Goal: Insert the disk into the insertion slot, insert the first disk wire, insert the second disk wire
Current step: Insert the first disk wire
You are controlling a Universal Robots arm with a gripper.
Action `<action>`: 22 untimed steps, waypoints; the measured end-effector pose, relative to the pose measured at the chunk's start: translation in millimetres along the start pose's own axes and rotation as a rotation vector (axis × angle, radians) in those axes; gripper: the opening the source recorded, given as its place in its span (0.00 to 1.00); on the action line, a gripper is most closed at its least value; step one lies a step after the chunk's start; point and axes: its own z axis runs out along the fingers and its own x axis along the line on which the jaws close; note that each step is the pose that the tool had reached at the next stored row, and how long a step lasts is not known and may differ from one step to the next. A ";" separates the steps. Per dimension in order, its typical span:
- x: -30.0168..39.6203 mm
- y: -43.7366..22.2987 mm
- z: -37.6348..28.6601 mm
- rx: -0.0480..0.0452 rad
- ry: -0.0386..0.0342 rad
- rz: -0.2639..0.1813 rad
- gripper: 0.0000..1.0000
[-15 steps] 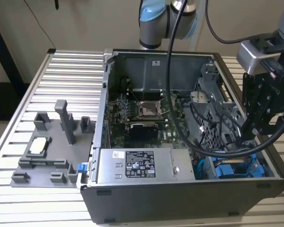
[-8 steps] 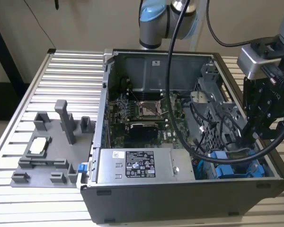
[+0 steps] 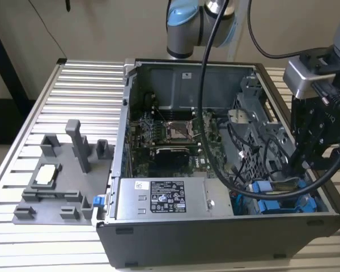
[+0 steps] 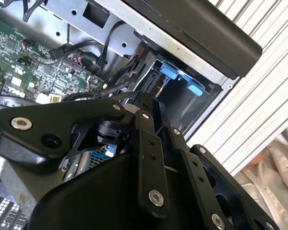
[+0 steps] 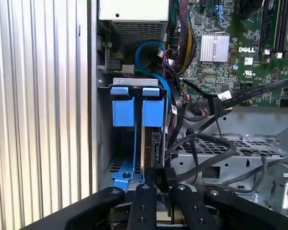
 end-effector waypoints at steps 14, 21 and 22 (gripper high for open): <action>-0.2 0.5 9.2 0.0002 -0.0004 0.005 0.19; -0.2 0.6 10.6 0.0013 -0.0042 0.005 0.19; -0.2 0.6 11.0 0.0013 -0.0044 0.005 0.19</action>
